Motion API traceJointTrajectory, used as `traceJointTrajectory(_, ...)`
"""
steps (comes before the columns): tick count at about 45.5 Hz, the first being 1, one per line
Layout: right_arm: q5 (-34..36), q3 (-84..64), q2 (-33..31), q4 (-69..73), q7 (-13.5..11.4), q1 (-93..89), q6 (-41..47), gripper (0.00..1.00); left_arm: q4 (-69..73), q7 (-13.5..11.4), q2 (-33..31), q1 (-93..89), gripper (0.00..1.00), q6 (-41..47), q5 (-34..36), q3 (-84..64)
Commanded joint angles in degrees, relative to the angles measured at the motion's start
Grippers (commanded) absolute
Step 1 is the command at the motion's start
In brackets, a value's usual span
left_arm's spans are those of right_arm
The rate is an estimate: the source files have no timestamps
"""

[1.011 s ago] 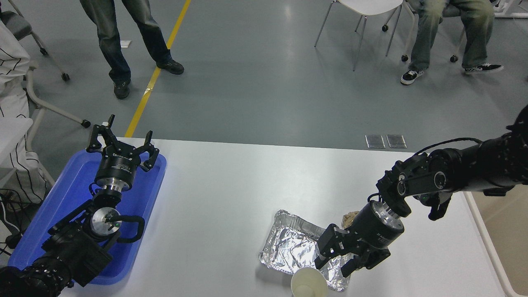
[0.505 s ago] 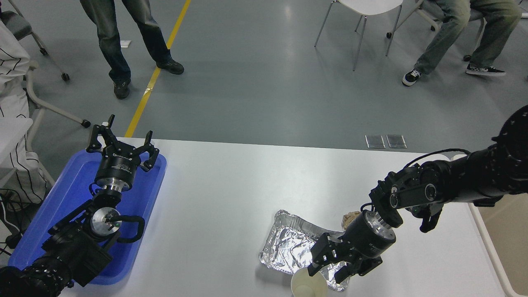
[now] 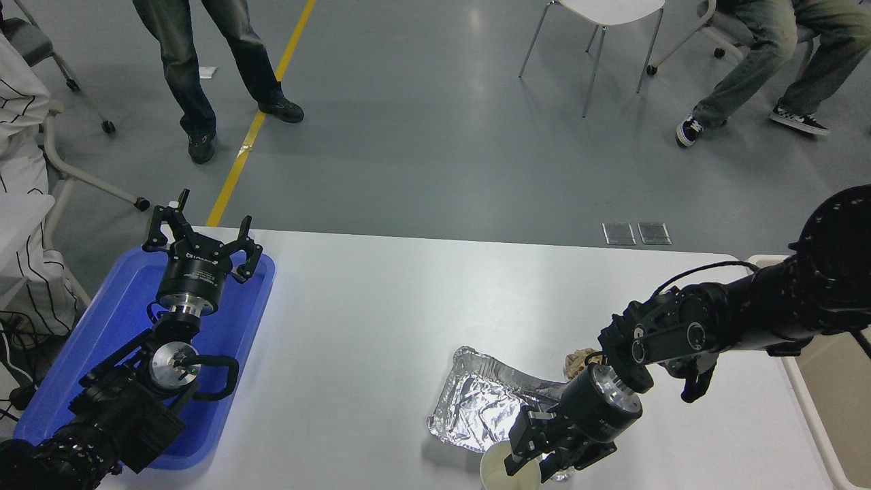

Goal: Pick up paper cup place in dustbin

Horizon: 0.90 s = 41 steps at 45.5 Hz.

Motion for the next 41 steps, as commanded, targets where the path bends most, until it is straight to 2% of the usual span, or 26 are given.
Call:
traceJointTrajectory(1,-1.04,0.03,0.20,0.95,0.01,-0.25,0.26,0.00,0.00,0.00,0.00,0.03,1.00,0.00,0.00,0.00)
traceJointTrajectory(21,-0.08,0.03,-0.50,1.83,0.10,1.07,0.96,0.00,0.00,0.00,0.00,0.03,1.00,0.00,0.00,0.00)
traceJointTrajectory(41,-3.68,-5.07,-9.46,13.78,0.10,19.96,2.72,0.00,0.00,0.00,0.00,-0.06,1.00,0.00,0.00,0.00)
